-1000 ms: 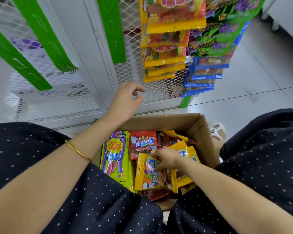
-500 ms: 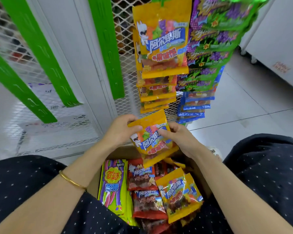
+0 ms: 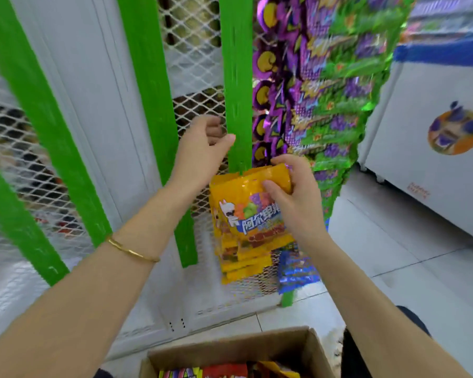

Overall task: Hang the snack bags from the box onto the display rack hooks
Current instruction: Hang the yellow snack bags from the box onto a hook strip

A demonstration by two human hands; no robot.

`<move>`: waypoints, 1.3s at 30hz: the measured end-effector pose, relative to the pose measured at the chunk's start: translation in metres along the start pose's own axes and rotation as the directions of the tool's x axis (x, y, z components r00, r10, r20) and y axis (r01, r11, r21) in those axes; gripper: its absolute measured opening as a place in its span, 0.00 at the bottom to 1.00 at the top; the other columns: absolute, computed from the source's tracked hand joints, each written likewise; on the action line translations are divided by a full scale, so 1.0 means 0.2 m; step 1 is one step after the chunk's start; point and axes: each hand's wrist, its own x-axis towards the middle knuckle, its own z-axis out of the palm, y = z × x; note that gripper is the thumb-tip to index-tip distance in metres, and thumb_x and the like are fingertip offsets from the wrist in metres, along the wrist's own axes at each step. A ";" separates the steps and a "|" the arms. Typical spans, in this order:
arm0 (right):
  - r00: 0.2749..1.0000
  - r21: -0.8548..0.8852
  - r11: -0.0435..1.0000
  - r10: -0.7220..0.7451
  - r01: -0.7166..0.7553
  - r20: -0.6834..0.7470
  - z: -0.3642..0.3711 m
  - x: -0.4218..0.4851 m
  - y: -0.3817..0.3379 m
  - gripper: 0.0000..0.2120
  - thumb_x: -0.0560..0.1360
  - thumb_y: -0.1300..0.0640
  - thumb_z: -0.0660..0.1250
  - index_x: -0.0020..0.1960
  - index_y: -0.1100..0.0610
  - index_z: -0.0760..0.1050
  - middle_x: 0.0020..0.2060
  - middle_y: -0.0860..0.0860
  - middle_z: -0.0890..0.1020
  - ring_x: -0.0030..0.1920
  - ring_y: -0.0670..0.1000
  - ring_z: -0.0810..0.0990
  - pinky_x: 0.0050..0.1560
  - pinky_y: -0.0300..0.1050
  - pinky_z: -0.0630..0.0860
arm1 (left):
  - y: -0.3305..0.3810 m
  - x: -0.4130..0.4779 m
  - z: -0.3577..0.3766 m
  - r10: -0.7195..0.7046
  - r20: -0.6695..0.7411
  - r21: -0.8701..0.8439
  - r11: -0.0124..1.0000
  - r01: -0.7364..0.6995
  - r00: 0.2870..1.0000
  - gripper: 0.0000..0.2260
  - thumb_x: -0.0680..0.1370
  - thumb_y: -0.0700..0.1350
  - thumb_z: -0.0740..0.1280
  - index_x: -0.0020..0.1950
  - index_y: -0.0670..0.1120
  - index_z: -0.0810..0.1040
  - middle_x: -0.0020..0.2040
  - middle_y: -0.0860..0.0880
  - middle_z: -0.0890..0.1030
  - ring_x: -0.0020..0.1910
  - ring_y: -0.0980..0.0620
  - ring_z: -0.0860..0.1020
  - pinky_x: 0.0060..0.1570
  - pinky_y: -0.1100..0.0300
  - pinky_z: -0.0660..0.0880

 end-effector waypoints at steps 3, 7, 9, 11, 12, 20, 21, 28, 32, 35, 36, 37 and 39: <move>0.998 -0.075 0.995 -0.069 0.067 -0.017 0.02 0.12 -0.03 0.19 0.72 0.67 0.67 0.58 0.51 0.69 0.37 0.40 0.71 0.34 0.42 0.69 0.42 0.29 0.68 | 0.03 0.10 0.03 -0.012 0.008 0.058 0.998 0.011 1.000 0.12 0.77 0.44 0.67 0.56 0.39 0.74 0.43 0.46 0.77 0.42 0.51 0.75 0.47 0.57 0.73; 0.976 -0.220 0.955 -0.215 0.201 -0.044 0.08 0.21 -0.05 0.08 0.73 0.68 0.64 0.47 0.59 0.78 0.39 0.45 0.77 0.41 0.43 0.74 0.45 0.33 0.71 | 0.05 0.15 0.02 0.010 0.051 0.137 0.990 -0.017 0.999 0.14 0.78 0.46 0.65 0.36 0.39 0.71 0.30 0.45 0.70 0.32 0.50 0.68 0.35 0.55 0.70; 0.973 -0.223 0.955 -0.218 0.195 -0.080 0.11 0.25 -0.04 0.09 0.73 0.69 0.63 0.46 0.60 0.80 0.41 0.49 0.78 0.43 0.44 0.74 0.47 0.26 0.68 | 0.07 0.16 0.01 -0.004 0.092 0.172 0.985 -0.012 0.996 0.15 0.78 0.46 0.64 0.33 0.44 0.68 0.29 0.49 0.66 0.29 0.52 0.64 0.28 0.61 0.61; 0.977 -0.234 0.959 -0.187 0.159 -0.103 0.13 0.28 -0.05 0.09 0.74 0.68 0.62 0.47 0.60 0.80 0.43 0.53 0.79 0.43 0.43 0.73 0.47 0.24 0.66 | 0.08 0.15 0.01 -0.042 0.138 0.176 0.984 0.017 0.990 0.16 0.79 0.47 0.62 0.32 0.46 0.67 0.28 0.50 0.66 0.27 0.54 0.63 0.27 0.61 0.59; 0.978 -0.238 0.960 -0.179 0.149 -0.111 0.13 0.29 -0.05 0.09 0.75 0.68 0.62 0.48 0.60 0.80 0.44 0.54 0.79 0.44 0.43 0.73 0.48 0.24 0.65 | 0.09 0.14 0.01 -0.057 0.151 0.177 0.984 0.030 0.987 0.17 0.80 0.48 0.62 0.32 0.47 0.66 0.28 0.51 0.65 0.26 0.54 0.63 0.28 0.60 0.59; 0.984 -0.259 0.958 -0.152 0.124 -0.091 0.17 0.29 -0.05 0.08 0.76 0.66 0.62 0.51 0.62 0.80 0.45 0.51 0.75 0.43 0.45 0.73 0.46 0.23 0.65 | 0.08 0.14 0.01 -0.115 0.174 0.160 0.983 0.087 0.978 0.20 0.80 0.50 0.60 0.30 0.47 0.62 0.27 0.49 0.62 0.26 0.52 0.61 0.35 0.57 0.60; 0.985 -0.268 0.956 -0.148 0.119 -0.091 0.17 0.29 -0.04 0.08 0.76 0.66 0.62 0.51 0.62 0.79 0.45 0.52 0.75 0.43 0.45 0.73 0.46 0.22 0.64 | 0.08 0.14 0.01 -0.117 0.172 0.165 0.982 0.089 0.978 0.20 0.80 0.50 0.60 0.30 0.47 0.62 0.27 0.49 0.62 0.26 0.52 0.61 0.35 0.57 0.60; 0.987 -0.261 0.961 -0.124 0.094 -0.101 0.19 0.26 -0.02 0.08 0.76 0.65 0.62 0.51 0.62 0.79 0.46 0.53 0.76 0.43 0.48 0.75 0.46 0.31 0.67 | 0.08 0.14 0.00 -0.097 0.169 0.183 0.981 0.065 0.981 0.19 0.80 0.51 0.60 0.30 0.47 0.63 0.26 0.50 0.62 0.25 0.53 0.60 0.31 0.58 0.59; 0.992 -0.238 0.969 -0.086 0.061 -0.093 0.19 0.23 0.01 0.08 0.77 0.66 0.61 0.51 0.62 0.79 0.46 0.51 0.74 0.42 0.52 0.77 0.48 0.41 0.73 | 0.08 0.12 -0.01 -0.056 0.171 0.197 0.980 0.021 0.984 0.20 0.80 0.48 0.60 0.30 0.47 0.61 0.27 0.50 0.62 0.26 0.54 0.60 0.30 0.58 0.58; 0.993 -0.245 0.969 -0.067 0.042 -0.094 0.19 0.21 0.04 0.08 0.77 0.66 0.61 0.52 0.61 0.78 0.46 0.50 0.74 0.41 0.54 0.78 0.47 0.50 0.76 | 0.07 0.12 -0.01 -0.040 0.166 0.207 0.978 0.004 0.985 0.19 0.80 0.47 0.60 0.30 0.47 0.61 0.28 0.50 0.63 0.27 0.54 0.61 0.30 0.58 0.60; 0.993 -0.247 0.968 -0.068 0.043 -0.095 0.19 0.21 0.05 0.08 0.77 0.66 0.61 0.52 0.62 0.78 0.46 0.50 0.74 0.42 0.53 0.78 0.47 0.49 0.76 | 0.06 0.12 -0.01 -0.036 0.164 0.212 0.977 0.000 0.986 0.19 0.80 0.46 0.60 0.30 0.47 0.61 0.29 0.50 0.64 0.27 0.53 0.62 0.31 0.57 0.60; 0.993 -0.250 0.967 -0.069 0.044 -0.092 0.19 0.21 0.04 0.08 0.77 0.66 0.61 0.52 0.62 0.78 0.46 0.50 0.73 0.42 0.52 0.77 0.48 0.47 0.75 | 0.06 0.12 -0.01 -0.027 0.159 0.212 0.977 -0.007 0.987 0.19 0.80 0.46 0.60 0.30 0.47 0.61 0.29 0.50 0.64 0.28 0.52 0.64 0.33 0.57 0.61; 0.995 -0.259 0.965 -0.063 0.040 -0.083 0.19 0.21 0.04 0.08 0.76 0.66 0.62 0.52 0.62 0.78 0.46 0.49 0.73 0.43 0.51 0.76 0.47 0.40 0.71 | 0.05 0.12 -0.01 -0.016 0.157 0.198 0.980 -0.016 0.988 0.19 0.80 0.45 0.61 0.30 0.47 0.61 0.29 0.49 0.65 0.30 0.46 0.70 0.35 0.54 0.66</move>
